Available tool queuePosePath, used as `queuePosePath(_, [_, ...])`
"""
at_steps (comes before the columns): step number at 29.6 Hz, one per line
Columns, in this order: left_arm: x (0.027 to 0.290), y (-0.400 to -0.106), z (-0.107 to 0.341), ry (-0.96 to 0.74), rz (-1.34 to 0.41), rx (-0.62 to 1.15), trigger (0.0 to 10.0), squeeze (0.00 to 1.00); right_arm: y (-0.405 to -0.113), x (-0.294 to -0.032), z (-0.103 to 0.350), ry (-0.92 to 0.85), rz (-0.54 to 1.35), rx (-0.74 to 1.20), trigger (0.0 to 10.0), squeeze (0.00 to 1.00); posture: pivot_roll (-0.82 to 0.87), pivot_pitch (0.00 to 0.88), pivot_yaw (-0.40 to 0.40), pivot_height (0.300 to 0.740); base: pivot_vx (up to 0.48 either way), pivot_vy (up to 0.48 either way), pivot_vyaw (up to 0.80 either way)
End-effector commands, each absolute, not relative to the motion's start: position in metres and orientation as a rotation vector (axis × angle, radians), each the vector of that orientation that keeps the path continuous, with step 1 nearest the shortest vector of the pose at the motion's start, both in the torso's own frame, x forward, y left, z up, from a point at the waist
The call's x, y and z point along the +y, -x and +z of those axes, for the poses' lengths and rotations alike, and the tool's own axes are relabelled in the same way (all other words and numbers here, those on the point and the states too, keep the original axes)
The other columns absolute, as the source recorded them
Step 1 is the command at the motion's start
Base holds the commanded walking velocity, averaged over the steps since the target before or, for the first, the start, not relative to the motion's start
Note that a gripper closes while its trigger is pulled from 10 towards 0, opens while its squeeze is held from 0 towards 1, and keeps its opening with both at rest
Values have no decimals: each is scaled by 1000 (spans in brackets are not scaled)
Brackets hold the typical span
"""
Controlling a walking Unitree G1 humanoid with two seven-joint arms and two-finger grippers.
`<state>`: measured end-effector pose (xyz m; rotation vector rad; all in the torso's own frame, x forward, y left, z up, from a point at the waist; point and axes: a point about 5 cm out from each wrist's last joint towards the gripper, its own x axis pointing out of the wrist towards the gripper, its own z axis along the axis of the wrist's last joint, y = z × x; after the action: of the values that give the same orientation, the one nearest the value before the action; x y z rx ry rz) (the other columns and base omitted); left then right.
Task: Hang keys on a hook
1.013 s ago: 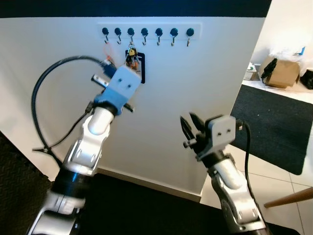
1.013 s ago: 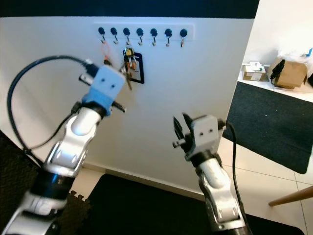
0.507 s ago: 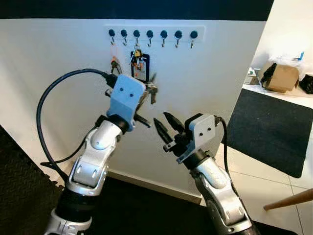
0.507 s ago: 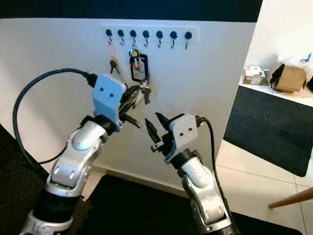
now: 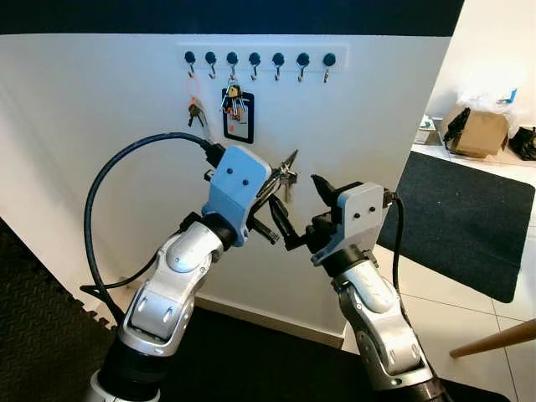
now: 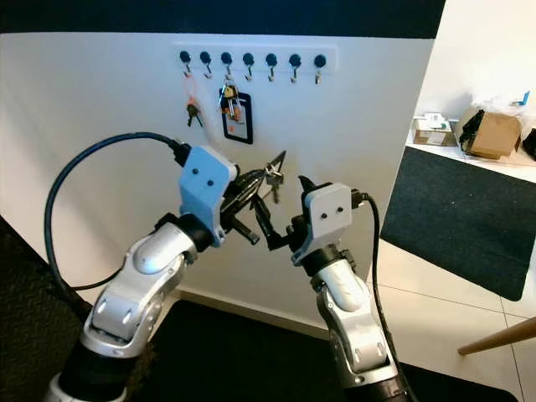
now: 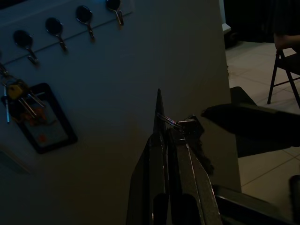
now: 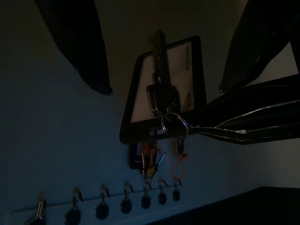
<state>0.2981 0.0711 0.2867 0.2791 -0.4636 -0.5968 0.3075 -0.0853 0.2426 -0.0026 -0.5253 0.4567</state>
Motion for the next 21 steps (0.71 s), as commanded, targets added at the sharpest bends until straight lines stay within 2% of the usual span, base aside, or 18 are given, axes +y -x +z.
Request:
queuePosePath(1, [67,-293,285,-267,-624,-458,10000,0,-308,-80,243,-9,468,-523,10000,0,64,180,92,740,0,0,0])
queuePosePath(2, [66,-291,286,-261,-632,-458,10000,0,-310,-79,241,-11,464,-510,8000,0,66,180,91,740,0,0,0])
queuePosePath(4, [66,-290,286,-260,-635,-458,10000,0,-311,-79,240,-11,461,-505,8000,0,67,180,91,740,0,0,0])
queuePosePath(5, [66,-289,287,-258,-638,-456,10000,0,-312,-79,239,-15,452,-493,2902,0,69,180,89,740,0,0,0])
queuePosePath(8, [66,-289,287,-258,-638,-456,10000,0,-312,-79,238,-17,450,-491,2902,0,69,180,89,740,0,0,0])
queuePosePath(9, [66,-289,287,-257,-637,-454,10000,0,-312,-79,238,-20,450,-491,0,0,69,179,89,740,0,0,0])
queuePosePath(21, [66,-293,283,-265,-624,-435,10000,0,-312,-80,237,-29,449,-493,0,0,63,178,95,740,0,0,0])
